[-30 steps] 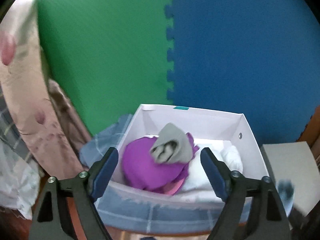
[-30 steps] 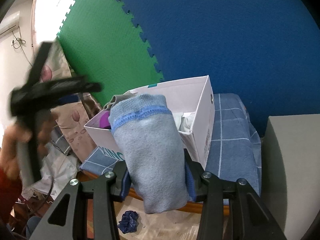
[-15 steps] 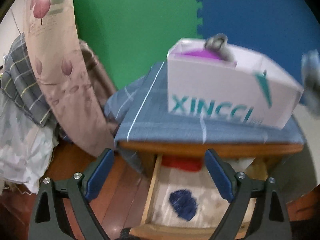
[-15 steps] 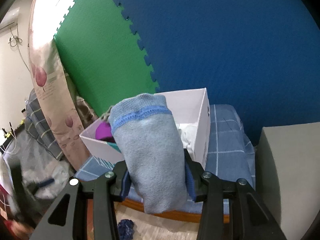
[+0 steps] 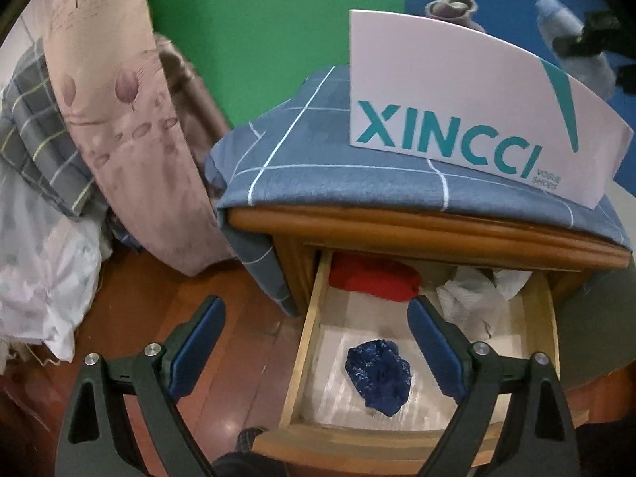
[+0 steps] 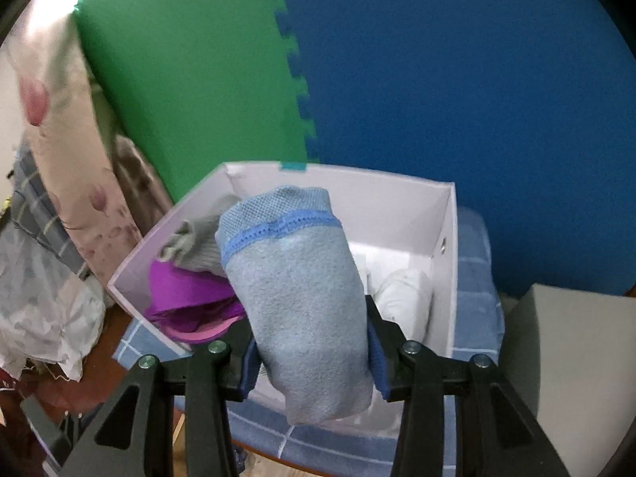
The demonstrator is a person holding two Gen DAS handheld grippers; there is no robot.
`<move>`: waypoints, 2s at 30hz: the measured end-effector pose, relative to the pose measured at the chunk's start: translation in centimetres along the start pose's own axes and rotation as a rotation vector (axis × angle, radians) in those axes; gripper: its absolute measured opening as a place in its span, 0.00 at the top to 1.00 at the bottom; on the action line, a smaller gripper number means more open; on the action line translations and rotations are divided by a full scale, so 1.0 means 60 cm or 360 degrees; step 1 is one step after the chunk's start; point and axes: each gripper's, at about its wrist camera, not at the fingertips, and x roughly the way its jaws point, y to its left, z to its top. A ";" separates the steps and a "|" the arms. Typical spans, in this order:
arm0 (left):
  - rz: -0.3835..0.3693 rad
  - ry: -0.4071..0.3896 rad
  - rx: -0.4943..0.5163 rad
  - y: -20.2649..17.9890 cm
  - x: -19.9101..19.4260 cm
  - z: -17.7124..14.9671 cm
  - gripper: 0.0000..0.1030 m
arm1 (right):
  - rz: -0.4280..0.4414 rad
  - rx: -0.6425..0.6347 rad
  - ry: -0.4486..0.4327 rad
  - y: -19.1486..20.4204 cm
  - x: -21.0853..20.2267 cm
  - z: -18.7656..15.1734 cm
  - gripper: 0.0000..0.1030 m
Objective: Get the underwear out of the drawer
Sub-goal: 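Drop the light blue sock into the box with the right gripper while the left returns to the drawer, then reach into the drawer and grasp the dark blue floral underwear with the left gripper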
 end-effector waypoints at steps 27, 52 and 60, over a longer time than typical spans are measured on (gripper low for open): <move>0.0028 0.0209 -0.0001 0.024 0.042 -0.030 0.11 | 0.0019 -0.0263 -0.0057 0.054 -0.134 -0.172 0.35; -0.0037 0.0978 0.0166 -0.097 0.227 -0.086 0.11 | 0.0040 -0.0035 0.0433 -0.010 0.056 -0.447 0.35; -0.0011 0.1234 0.0067 -0.113 0.294 -0.112 0.11 | 0.0079 -0.0004 0.0400 -0.022 0.049 -0.447 0.35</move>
